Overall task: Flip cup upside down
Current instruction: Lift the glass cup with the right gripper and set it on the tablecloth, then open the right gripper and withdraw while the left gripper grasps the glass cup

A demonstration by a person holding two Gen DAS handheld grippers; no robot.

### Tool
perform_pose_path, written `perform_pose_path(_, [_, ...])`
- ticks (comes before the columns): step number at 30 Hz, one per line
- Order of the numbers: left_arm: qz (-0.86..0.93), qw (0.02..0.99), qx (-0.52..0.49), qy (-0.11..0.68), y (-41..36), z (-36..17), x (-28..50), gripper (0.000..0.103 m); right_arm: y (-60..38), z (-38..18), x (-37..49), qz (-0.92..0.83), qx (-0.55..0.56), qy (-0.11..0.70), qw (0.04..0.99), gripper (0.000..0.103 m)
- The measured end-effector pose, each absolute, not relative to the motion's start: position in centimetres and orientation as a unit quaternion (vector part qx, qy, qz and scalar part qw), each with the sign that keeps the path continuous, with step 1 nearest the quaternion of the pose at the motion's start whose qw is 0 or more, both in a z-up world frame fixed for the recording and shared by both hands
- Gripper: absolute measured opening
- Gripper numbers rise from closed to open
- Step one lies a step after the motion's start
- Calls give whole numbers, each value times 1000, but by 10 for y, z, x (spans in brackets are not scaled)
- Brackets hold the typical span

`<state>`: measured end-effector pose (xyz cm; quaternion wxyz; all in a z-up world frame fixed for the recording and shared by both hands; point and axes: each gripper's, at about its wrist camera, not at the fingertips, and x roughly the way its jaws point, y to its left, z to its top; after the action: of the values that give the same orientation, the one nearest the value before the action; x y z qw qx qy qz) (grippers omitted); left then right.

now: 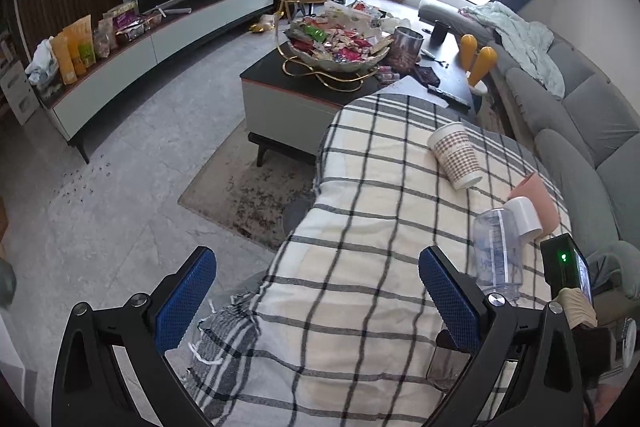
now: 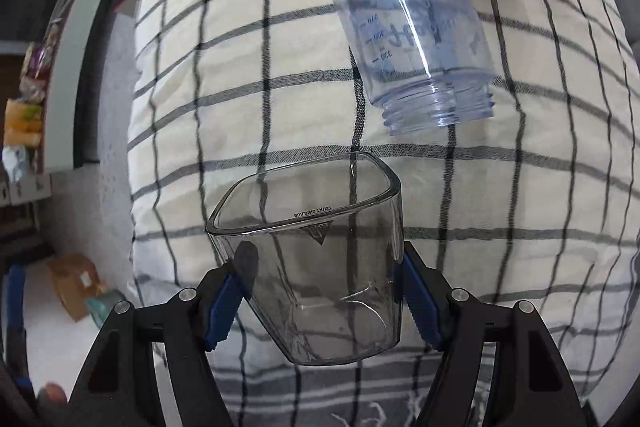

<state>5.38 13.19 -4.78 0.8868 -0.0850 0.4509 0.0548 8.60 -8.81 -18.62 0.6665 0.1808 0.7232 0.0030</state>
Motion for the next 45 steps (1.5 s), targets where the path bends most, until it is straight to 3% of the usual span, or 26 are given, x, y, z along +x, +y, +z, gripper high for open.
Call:
perform_pose_path(10, [49,880,-95,462,145,-62,58,103,-64,-199,89,-5,162,712,683,72])
perform_pose_path(18, [47,887,-83,451,137,-58,50,103,-63,-181,72,28,182,681,709,78])
perform_pose_path(31, [-1,912,-52,408,60,-64,10,103,-162,-119,5,5,196,553,810,84])
perform_pose_path(45, [-56,911,26,407,-17,-100,-13,103,-232,-114,-50,-77,168,468,864,84])
